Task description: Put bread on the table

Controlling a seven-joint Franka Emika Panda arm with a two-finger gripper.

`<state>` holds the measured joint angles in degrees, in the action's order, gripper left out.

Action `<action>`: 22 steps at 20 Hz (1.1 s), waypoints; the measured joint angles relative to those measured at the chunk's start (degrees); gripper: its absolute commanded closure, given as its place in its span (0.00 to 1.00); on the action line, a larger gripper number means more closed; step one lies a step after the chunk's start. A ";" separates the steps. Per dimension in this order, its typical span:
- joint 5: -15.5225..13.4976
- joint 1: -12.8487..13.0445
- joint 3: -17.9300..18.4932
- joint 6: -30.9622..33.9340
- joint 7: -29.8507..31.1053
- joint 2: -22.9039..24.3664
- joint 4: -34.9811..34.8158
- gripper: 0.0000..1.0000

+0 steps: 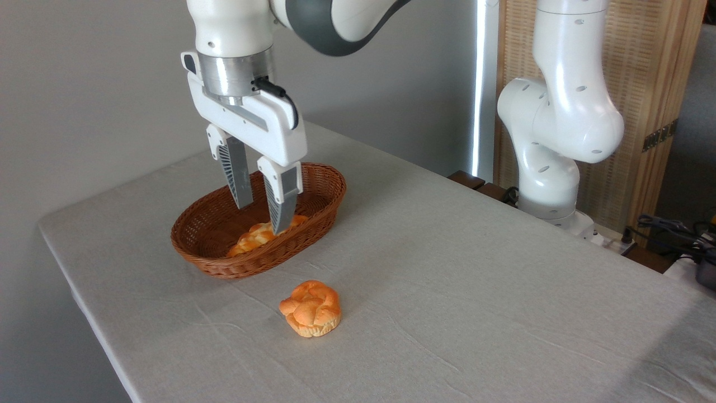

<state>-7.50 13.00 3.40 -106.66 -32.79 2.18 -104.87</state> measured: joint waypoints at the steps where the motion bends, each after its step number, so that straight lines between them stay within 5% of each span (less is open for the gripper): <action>1: -0.45 1.16 -0.03 -0.32 0.02 -0.12 -0.44 0.00; 5: -0.87 6.39 -0.14 -0.81 0.28 -1.16 -1.56 0.00; 11: -0.87 10.82 -0.17 -1.28 0.29 -4.80 -2.36 0.00; 22: -0.81 13.07 -0.16 -2.50 0.28 -10.46 -2.42 0.00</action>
<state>-8.31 26.08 3.24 -109.16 -32.51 -8.28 -107.29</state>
